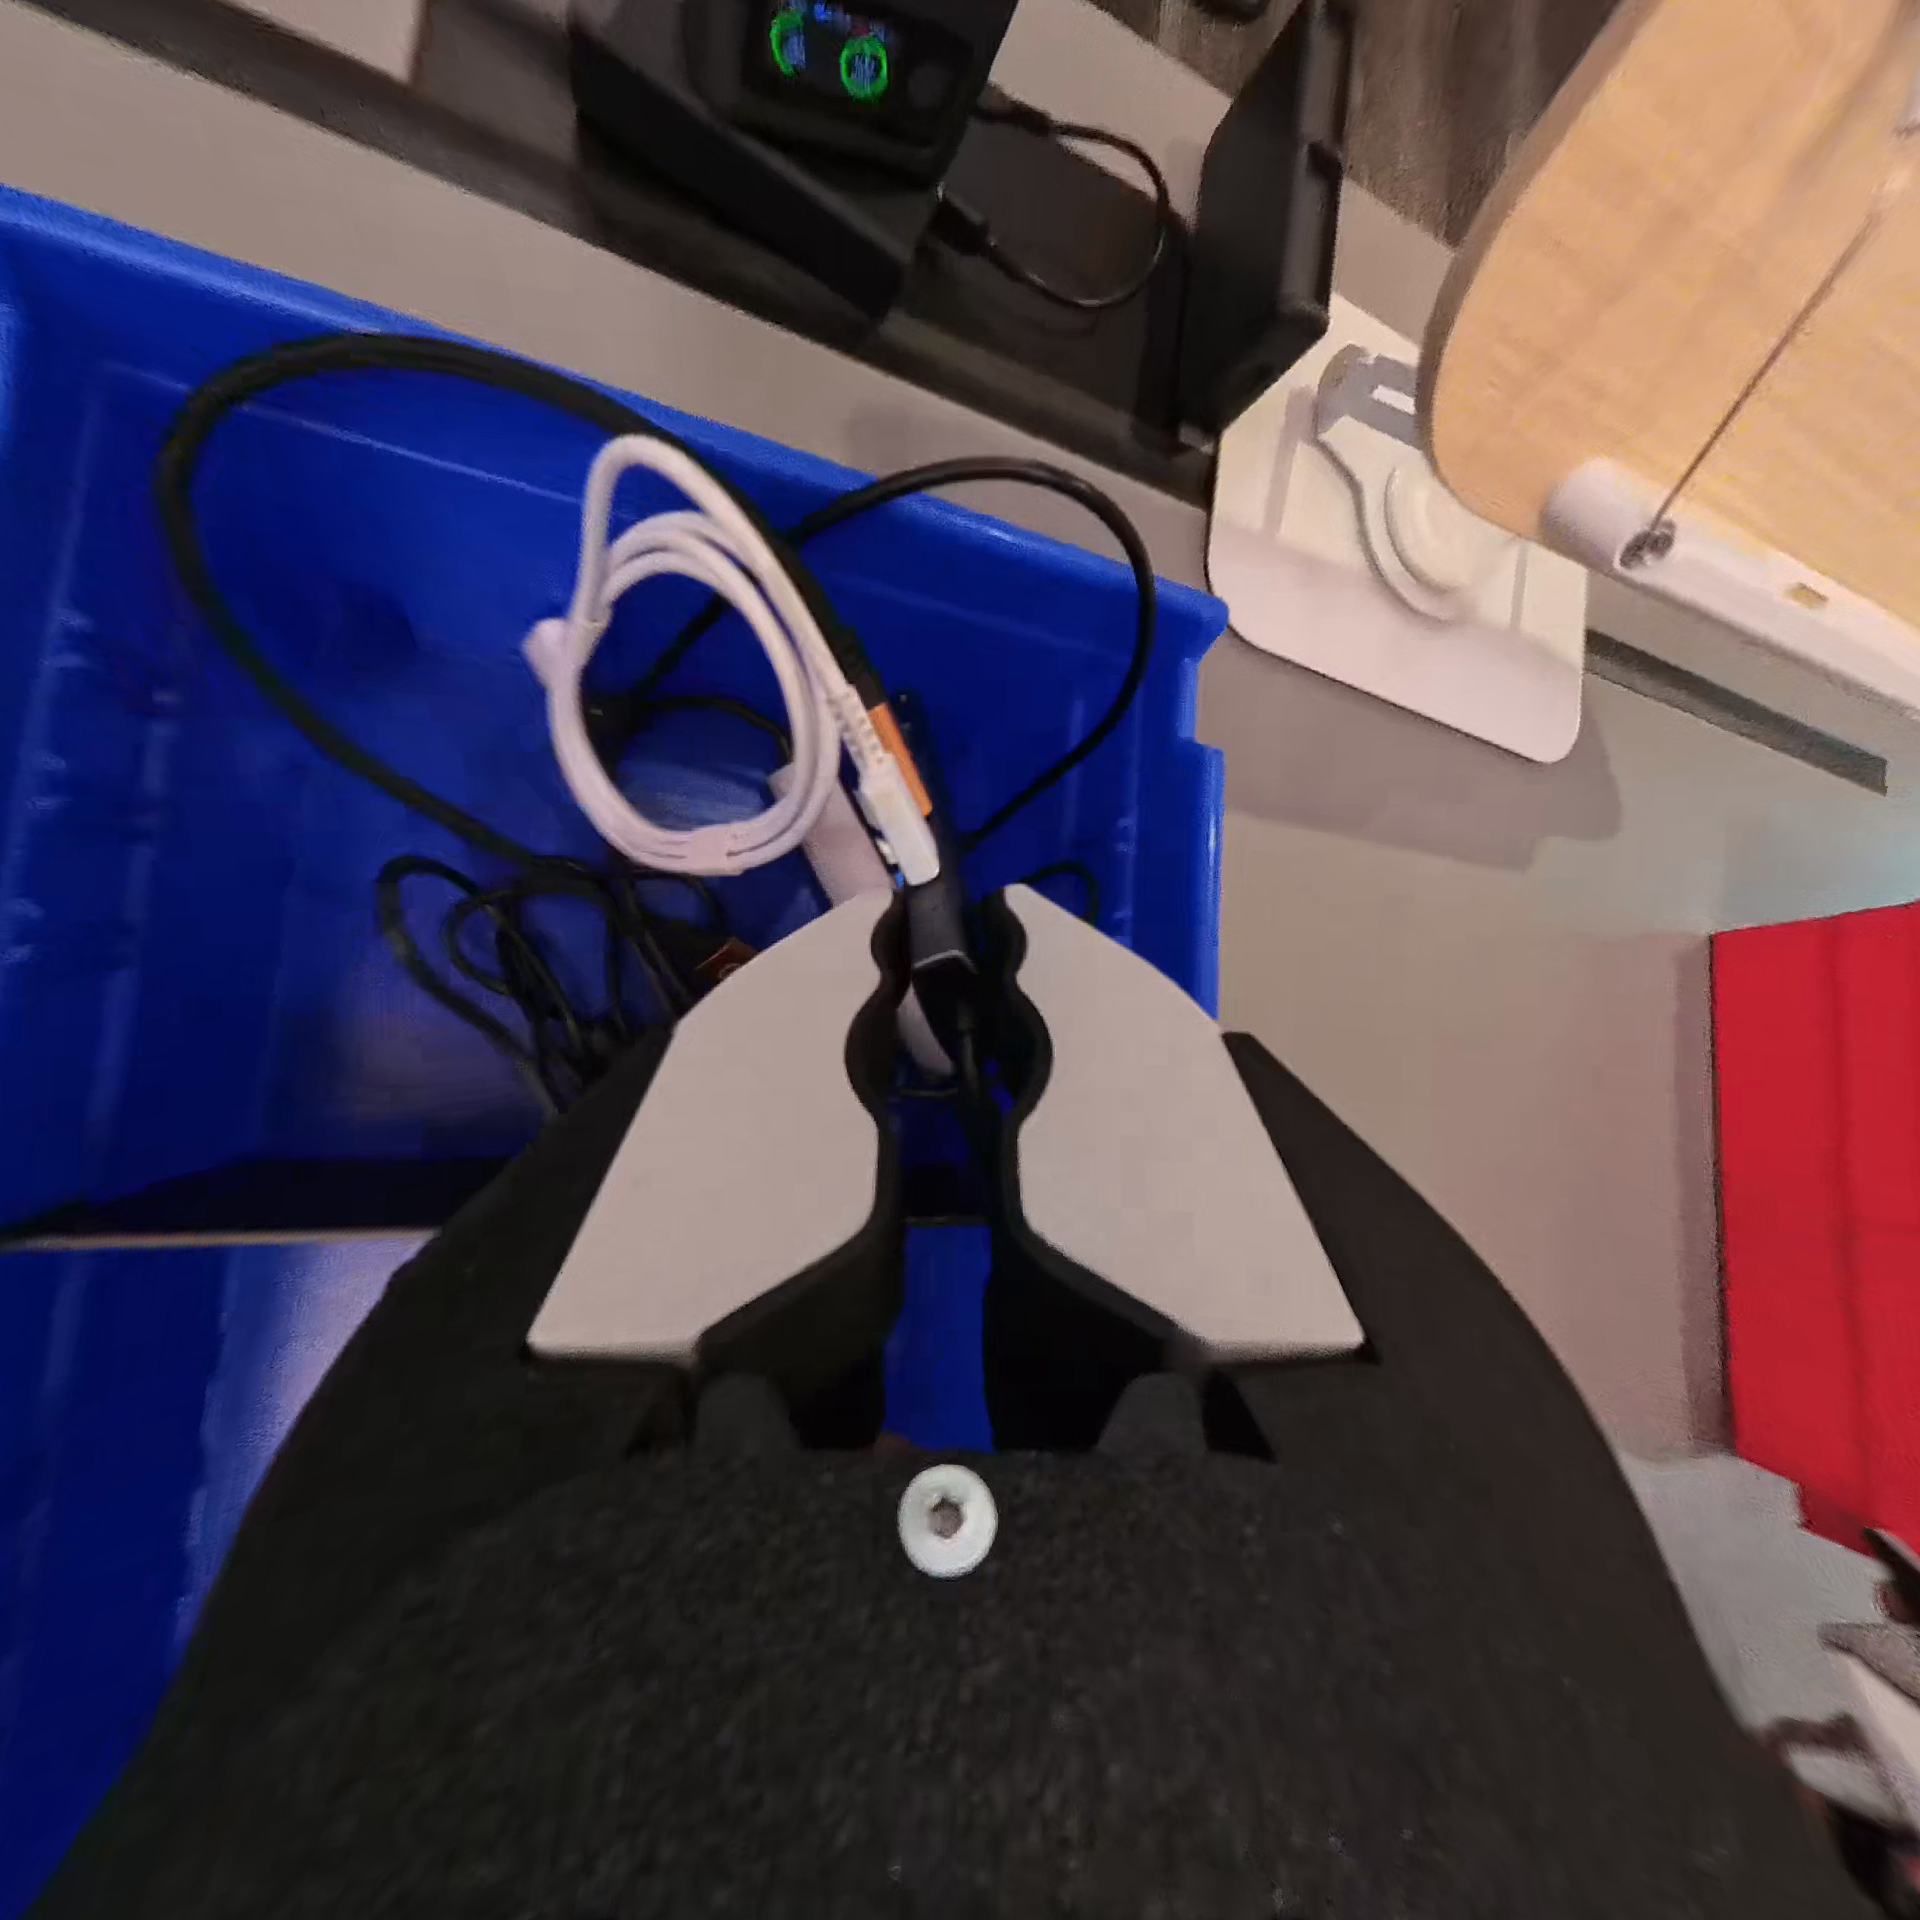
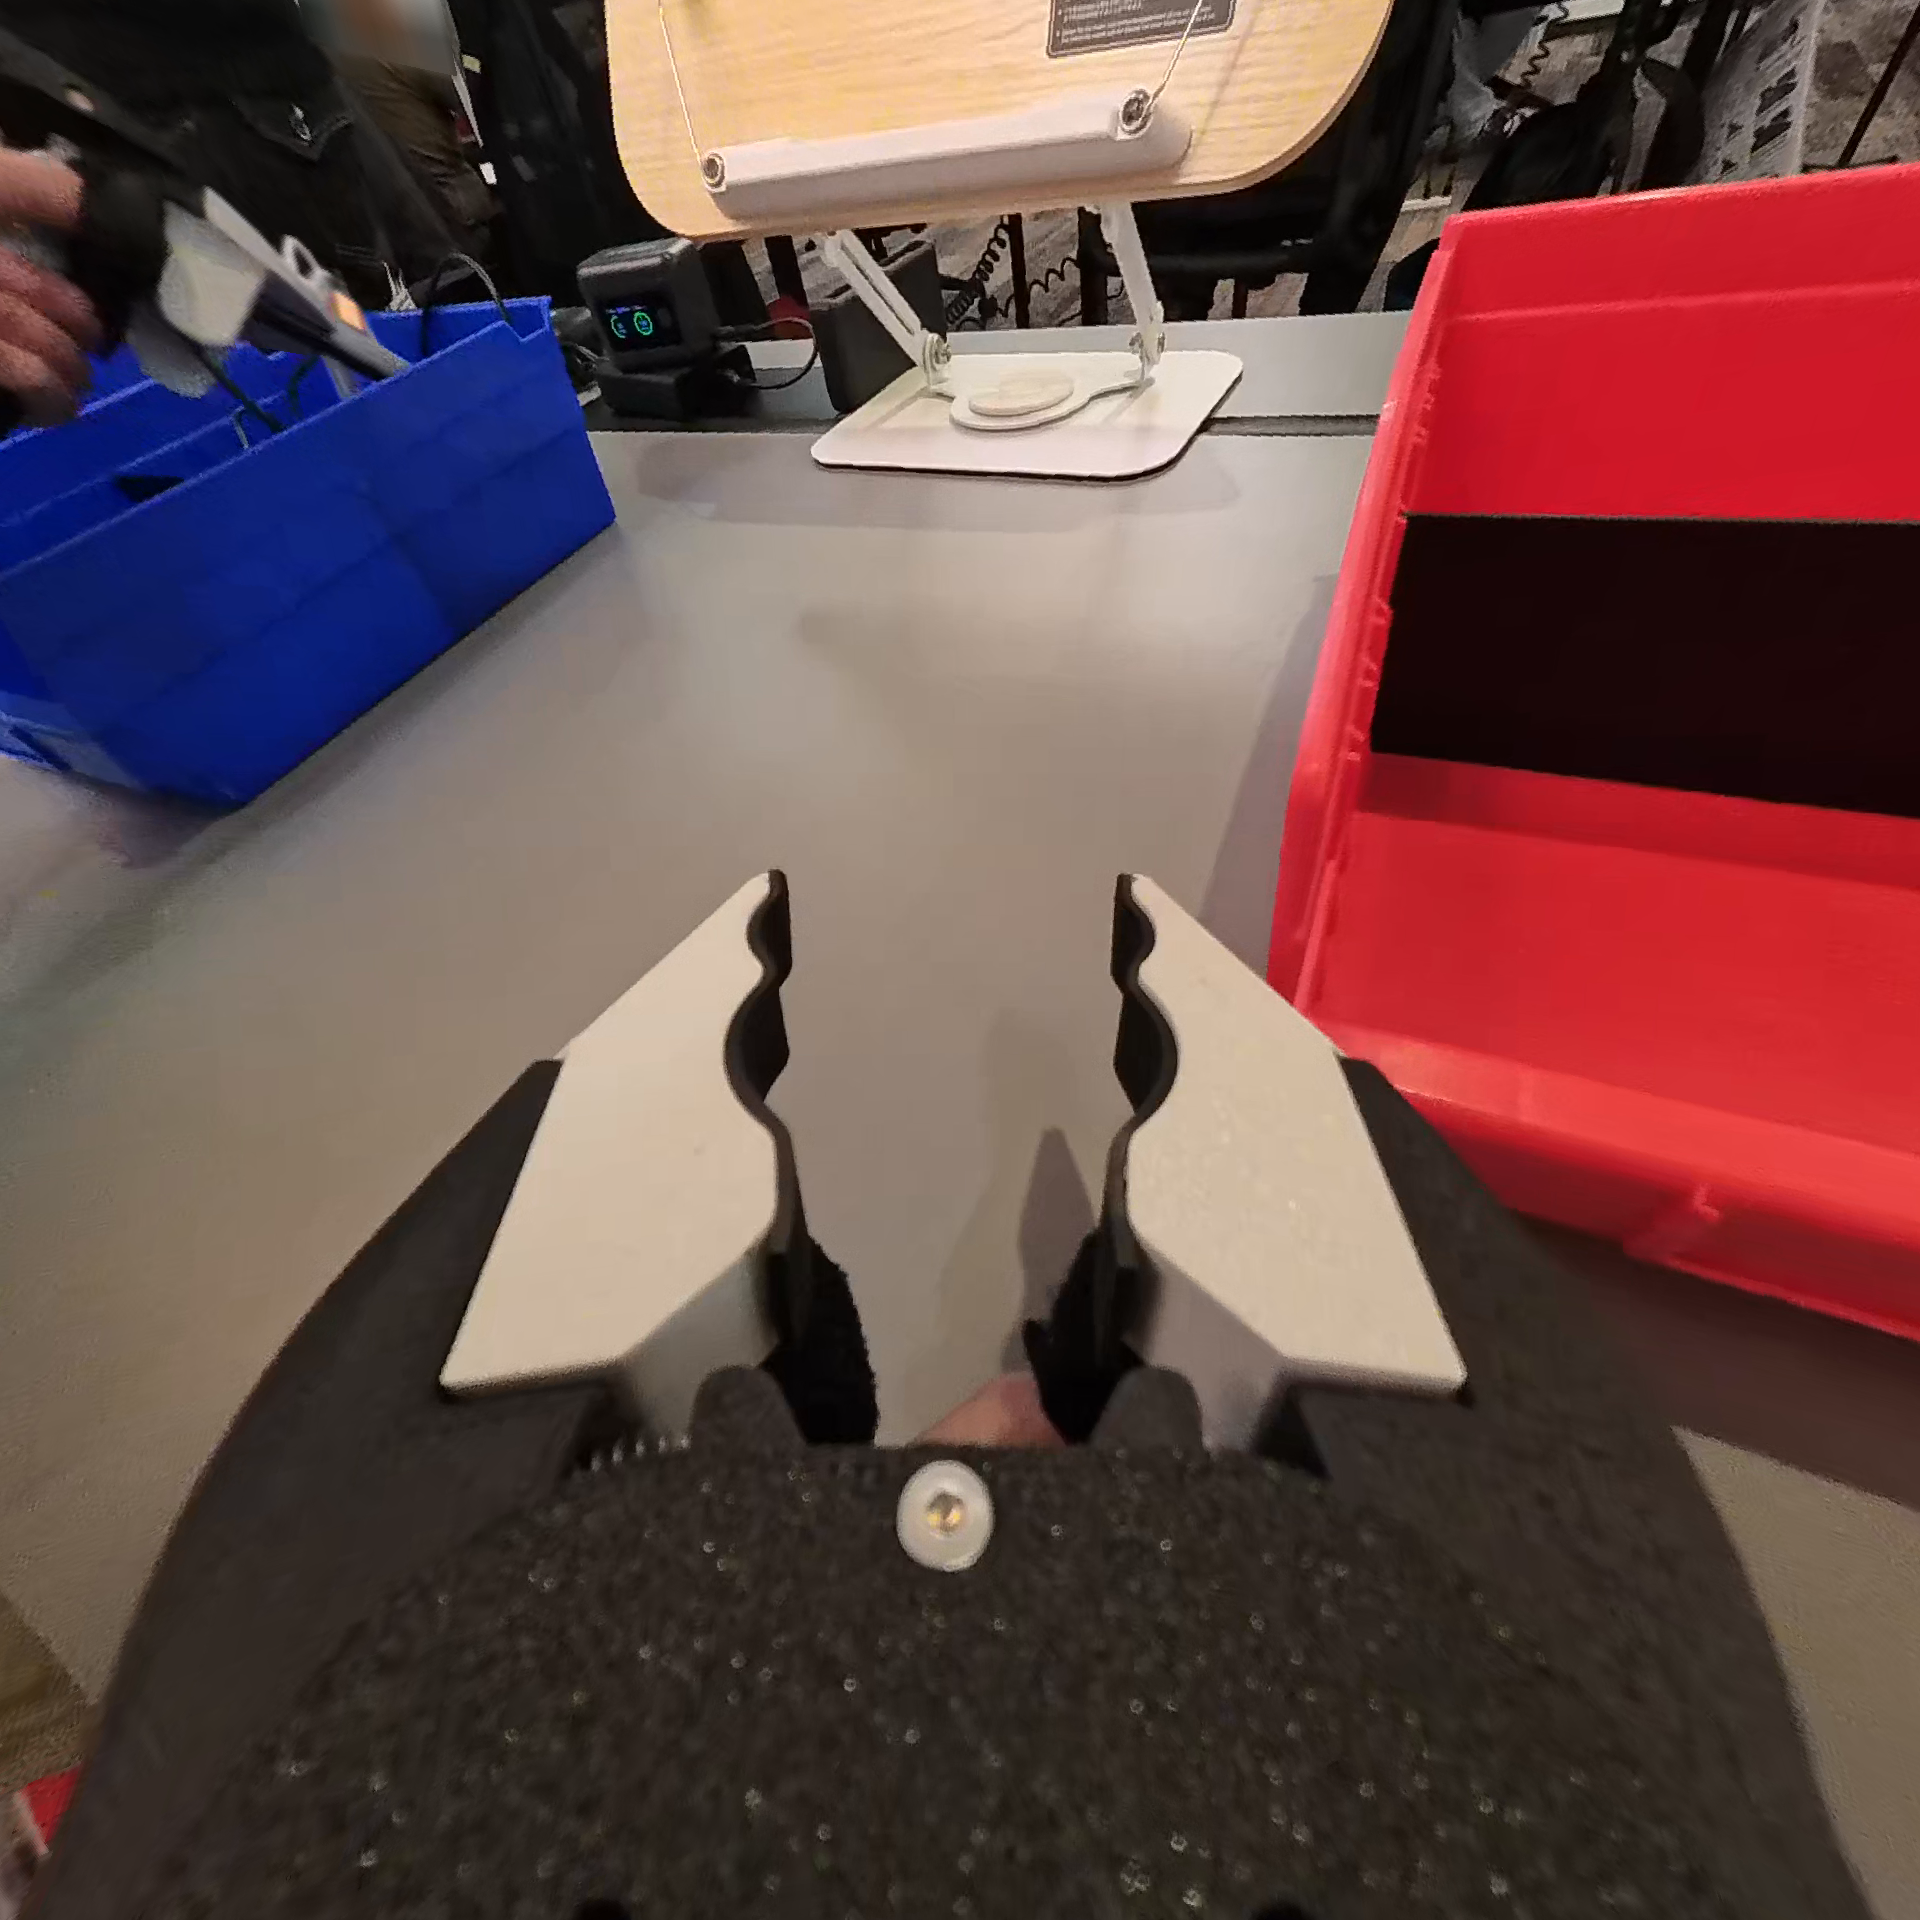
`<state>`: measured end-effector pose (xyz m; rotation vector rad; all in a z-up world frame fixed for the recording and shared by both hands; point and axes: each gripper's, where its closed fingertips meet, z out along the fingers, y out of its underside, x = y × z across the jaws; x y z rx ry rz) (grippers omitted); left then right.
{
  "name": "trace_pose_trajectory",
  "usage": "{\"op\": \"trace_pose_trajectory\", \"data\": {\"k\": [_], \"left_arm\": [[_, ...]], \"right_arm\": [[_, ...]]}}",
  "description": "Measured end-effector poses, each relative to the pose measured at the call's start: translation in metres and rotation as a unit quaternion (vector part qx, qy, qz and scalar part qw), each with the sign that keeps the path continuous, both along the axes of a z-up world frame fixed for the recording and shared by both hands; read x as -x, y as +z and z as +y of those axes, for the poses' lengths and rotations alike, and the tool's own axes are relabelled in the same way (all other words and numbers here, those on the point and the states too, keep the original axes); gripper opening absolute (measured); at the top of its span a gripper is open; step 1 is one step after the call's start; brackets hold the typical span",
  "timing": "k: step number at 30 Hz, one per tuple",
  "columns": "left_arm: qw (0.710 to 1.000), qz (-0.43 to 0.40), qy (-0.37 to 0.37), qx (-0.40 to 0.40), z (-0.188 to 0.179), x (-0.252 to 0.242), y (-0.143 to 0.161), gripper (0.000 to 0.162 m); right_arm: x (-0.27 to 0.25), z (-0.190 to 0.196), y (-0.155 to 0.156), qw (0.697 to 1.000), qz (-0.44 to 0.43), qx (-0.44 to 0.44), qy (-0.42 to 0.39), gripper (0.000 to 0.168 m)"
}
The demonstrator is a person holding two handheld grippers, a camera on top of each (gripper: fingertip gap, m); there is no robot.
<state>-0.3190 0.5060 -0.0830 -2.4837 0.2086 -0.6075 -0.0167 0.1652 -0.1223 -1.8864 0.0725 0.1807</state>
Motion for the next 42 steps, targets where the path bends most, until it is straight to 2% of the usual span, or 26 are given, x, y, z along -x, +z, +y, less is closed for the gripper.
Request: {"op": "trace_pose_trajectory", "data": {"k": [2,5,8,10,12,14,16,18,20,24,27,30,32,34,36,39,42], "left_arm": [[0.999,0.006,-0.009,-0.051,-0.006,0.009,0.011,0.012],[0.988,0.006,-0.041,-0.149,-0.021,0.009,0.047,0.010],[0.958,0.048,-0.100,-0.263,-0.044,-0.003,0.096,0.011],[0.922,0.087,-0.146,-0.347,-0.064,-0.018,0.134,0.011],[0.871,0.122,-0.198,-0.432,-0.090,-0.040,0.169,0.010],[0.821,0.158,-0.237,-0.494,-0.118,-0.061,0.194,0.010],[0.767,0.181,-0.282,-0.547,-0.148,-0.086,0.203,0.010],[0.722,0.194,-0.319,-0.583,-0.175,-0.109,0.195,0.011],[0.667,0.240,-0.333,-0.621,-0.192,-0.125,0.173,0.010],[0.593,0.283,-0.371,-0.657,-0.225,-0.154,0.100,0.010],[0.551,0.305,-0.396,-0.668,-0.247,-0.166,0.046,0.010],[0.546,0.295,-0.406,-0.670,-0.266,-0.169,0.014,0.010],[0.566,0.268,-0.408,-0.664,-0.277,-0.168,0.006,0.010],[0.584,0.239,-0.414,-0.656,-0.288,-0.168,0.000,0.010],[0.580,0.226,-0.419,-0.661,-0.298,-0.168,-0.002,0.010],[0.578,0.209,-0.429,-0.662,-0.308,-0.169,-0.003,0.010],[0.594,0.188,-0.435,-0.650,-0.310,-0.168,-0.005,0.010]], "right_arm": [[0.001,0.000,0.000,1.000,-0.001,0.000,0.001,0.061],[0.002,0.000,0.000,1.000,-0.004,-0.001,0.002,0.061],[0.005,0.000,0.001,1.000,-0.010,-0.001,0.002,0.061],[0.008,0.001,0.002,1.000,-0.017,-0.002,0.002,0.061],[0.011,0.001,0.003,1.000,-0.030,-0.005,0.004,0.061],[0.015,0.001,0.005,0.999,-0.043,-0.010,0.012,0.061],[0.025,0.000,0.006,0.999,-0.038,-0.011,0.033,0.061],[0.043,-0.003,0.010,0.997,-0.006,-0.016,0.078,0.061],[0.061,-0.006,0.012,0.992,0.036,-0.014,0.122,0.061],[0.090,-0.015,0.022,0.973,0.100,-0.021,0.209,0.060],[0.105,-0.018,0.019,0.967,0.071,-0.006,0.243,0.059],[0.124,-0.023,0.034,0.960,0.044,-0.023,0.275,0.057],[0.130,-0.014,0.041,0.965,0.054,-0.025,0.255,0.047],[0.138,-0.003,0.049,0.965,0.086,-0.045,0.243,0.039],[0.142,0.007,0.053,0.965,0.106,-0.069,0.230,0.034],[0.145,0.013,0.052,0.968,0.072,-0.091,0.221,0.030],[0.147,0.012,0.050,0.971,0.033,-0.108,0.212,0.027]]}}
